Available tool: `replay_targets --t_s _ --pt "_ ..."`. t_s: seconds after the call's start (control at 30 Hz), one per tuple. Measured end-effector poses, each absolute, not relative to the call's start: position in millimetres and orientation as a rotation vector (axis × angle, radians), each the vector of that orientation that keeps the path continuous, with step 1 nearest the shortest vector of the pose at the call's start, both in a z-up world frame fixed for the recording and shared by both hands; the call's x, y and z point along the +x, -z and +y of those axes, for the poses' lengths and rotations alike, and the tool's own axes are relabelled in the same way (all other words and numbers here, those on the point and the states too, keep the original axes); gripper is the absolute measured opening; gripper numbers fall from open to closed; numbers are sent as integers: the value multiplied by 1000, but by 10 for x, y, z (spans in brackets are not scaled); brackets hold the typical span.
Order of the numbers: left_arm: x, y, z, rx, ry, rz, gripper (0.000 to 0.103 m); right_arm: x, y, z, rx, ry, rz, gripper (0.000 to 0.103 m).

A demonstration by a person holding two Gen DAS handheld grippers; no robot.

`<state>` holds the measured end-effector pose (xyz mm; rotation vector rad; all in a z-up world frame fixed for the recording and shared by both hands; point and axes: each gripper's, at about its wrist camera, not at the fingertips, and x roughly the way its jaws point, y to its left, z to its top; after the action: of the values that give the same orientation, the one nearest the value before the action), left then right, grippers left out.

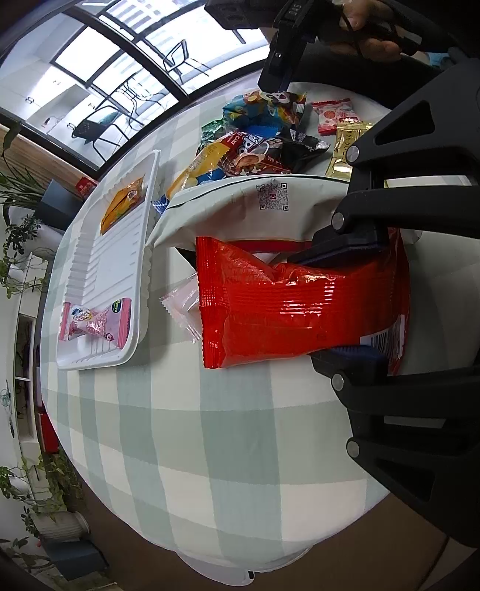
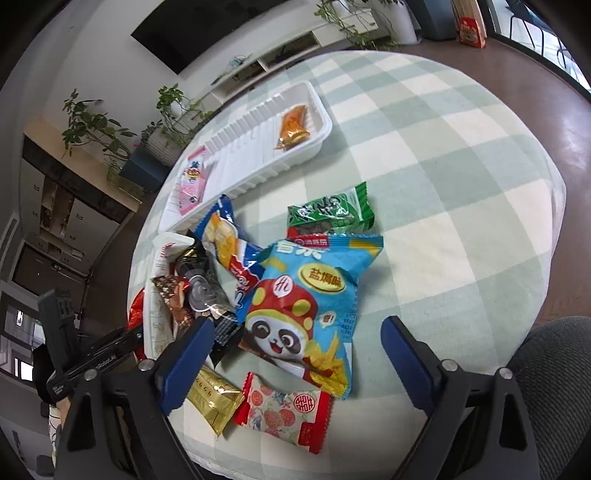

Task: Organize snacks
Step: 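Grasp the blue panda-print bag with the right tool while the left tool holds the red bag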

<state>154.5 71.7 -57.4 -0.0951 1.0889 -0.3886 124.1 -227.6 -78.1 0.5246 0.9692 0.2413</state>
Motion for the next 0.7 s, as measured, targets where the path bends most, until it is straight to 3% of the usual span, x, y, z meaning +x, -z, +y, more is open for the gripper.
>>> replay_targets --t_s 0.23,0.7 --pt "1524 573 738 -105 392 1079 33 1271 844 -2267 528 -253 967 89" --pt "1493 575 740 -119 398 1079 33 1275 858 -2246 461 -291 955 62"
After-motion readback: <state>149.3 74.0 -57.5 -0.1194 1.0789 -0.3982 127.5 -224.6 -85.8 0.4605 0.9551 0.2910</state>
